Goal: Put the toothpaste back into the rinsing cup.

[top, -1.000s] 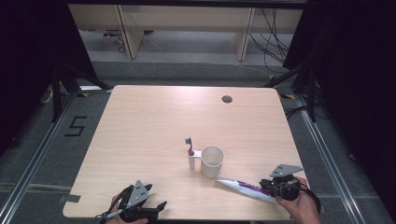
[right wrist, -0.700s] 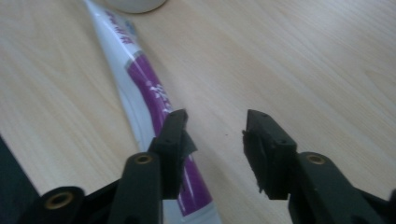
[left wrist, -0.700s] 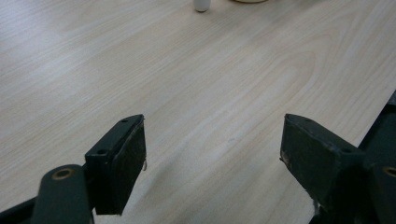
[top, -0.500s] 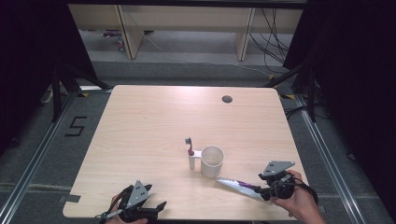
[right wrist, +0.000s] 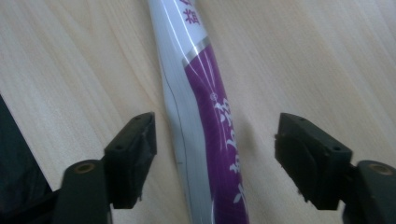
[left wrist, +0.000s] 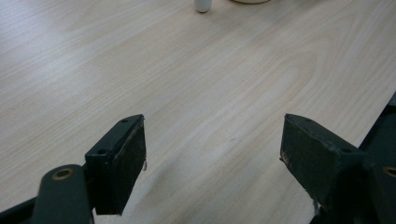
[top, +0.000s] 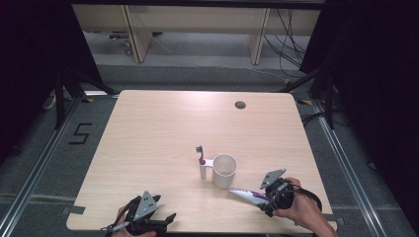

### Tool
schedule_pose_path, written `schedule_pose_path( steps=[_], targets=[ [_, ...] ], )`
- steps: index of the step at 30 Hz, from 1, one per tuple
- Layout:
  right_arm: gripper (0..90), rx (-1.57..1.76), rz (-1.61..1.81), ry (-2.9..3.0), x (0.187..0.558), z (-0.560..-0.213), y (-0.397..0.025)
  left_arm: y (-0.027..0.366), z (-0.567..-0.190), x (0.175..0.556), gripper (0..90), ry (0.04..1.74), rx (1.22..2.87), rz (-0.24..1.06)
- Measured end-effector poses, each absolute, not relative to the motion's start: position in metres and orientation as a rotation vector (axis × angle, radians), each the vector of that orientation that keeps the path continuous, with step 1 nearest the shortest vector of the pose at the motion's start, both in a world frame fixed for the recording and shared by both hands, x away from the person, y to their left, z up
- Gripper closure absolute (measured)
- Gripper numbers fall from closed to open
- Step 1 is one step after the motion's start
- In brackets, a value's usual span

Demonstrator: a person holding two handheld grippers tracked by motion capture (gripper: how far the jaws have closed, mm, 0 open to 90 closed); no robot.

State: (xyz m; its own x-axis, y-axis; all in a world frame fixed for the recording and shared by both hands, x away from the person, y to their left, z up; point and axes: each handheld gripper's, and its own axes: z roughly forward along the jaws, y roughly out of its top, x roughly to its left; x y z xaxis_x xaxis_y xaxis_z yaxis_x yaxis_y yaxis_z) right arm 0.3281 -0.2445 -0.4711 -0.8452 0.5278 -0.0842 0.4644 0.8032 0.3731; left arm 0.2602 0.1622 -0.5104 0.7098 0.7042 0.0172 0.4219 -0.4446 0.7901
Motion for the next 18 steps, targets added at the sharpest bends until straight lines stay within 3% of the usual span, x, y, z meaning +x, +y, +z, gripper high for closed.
schedule_pose_path(
  steps=[11, 18],
  targets=[
    [52.8, 0.687, 0.392, 2.906, 0.334, -0.478, -0.229, 0.162, -0.51, 0.26, 22.2, 0.847, 2.102, 0.441],
    [58.9, 0.696, 0.357, 2.931, 0.338, -0.476, -0.226, 0.16, -0.511, 0.259, 22.2, 0.862, 2.087, 0.425]
  ],
)
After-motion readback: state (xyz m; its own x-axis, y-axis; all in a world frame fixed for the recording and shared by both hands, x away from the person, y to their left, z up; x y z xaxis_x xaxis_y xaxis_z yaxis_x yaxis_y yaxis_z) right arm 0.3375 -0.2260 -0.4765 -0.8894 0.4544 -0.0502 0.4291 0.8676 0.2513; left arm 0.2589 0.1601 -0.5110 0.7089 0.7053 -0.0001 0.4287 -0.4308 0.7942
